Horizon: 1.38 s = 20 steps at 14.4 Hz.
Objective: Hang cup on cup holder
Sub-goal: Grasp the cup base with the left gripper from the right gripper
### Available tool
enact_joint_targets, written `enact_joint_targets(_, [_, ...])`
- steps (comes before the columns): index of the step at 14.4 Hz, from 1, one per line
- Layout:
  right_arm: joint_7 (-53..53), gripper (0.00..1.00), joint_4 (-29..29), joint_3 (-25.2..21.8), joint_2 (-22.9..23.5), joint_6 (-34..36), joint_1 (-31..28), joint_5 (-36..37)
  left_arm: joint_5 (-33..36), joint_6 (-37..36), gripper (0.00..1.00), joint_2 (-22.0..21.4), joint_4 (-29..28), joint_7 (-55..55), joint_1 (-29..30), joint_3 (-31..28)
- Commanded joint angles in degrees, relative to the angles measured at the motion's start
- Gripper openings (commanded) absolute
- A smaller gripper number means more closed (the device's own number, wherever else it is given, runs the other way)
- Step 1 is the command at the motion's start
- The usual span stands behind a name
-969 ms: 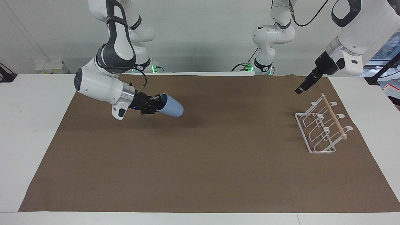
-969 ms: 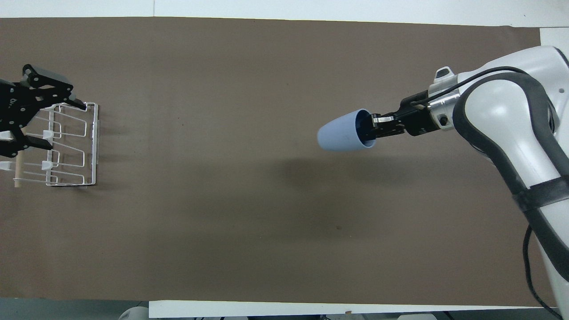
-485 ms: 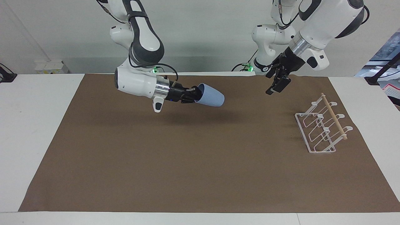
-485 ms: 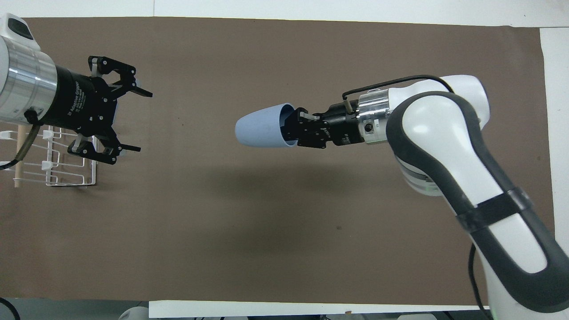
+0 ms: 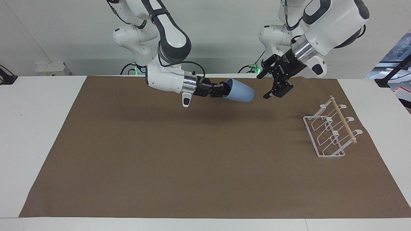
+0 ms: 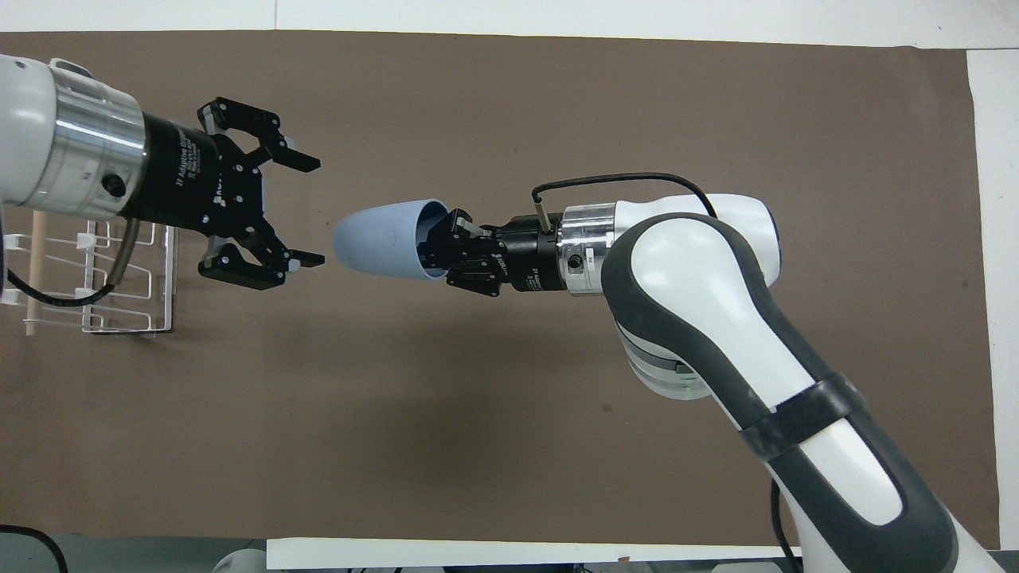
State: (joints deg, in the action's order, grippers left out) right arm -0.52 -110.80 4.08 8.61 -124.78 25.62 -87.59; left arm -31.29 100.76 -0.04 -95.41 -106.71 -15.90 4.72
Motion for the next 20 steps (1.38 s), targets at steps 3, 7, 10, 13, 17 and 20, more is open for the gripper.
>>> enact_joint_targets(3, [-1.1, 0.01, -1.3, 0.0, -1.3, -3.7, 2.6, -1.9, -0.9, 4.5, 1.0, -0.8, -4.5, -1.0, -3.7, -0.6])
enact_joint_targets(7, [-1.1, 0.01, -1.3, 0.0, -1.3, -3.6, 2.5, -1.9, -0.7, 5.6, 0.92, -0.9, -7.0, -0.4, -5.2, -0.6])
enact_joint_targets(10, [-1.0, 0.01, -1.1, 0.0, -1.2, -3.6, 2.4, -1.9, 1.5, 4.5, 0.0, -1.5, -7.6, -0.6, -6.2, -0.5])
enact_joint_targets(13, [-1.1, 0.11, -0.9, 0.0, -1.1, -3.7, 2.2, -1.8, 1.5, 4.3, 0.0, -1.5, -7.6, -0.7, -6.2, -0.6])
enact_joint_targets(17, [-0.7, 0.99, -0.8, -0.8, -2.7, -7.9, 0.6, 5.5, 1.8, 4.4, 0.0, -1.4, -7.4, -0.5, -6.1, -0.6])
enact_joint_targets(20, [-0.6, 0.99, -0.9, -0.8, -5.6, -7.4, -7.3, 25.7, 4.8, 4.4, 0.0, -0.9, -7.1, -0.3, -5.2, -1.0])
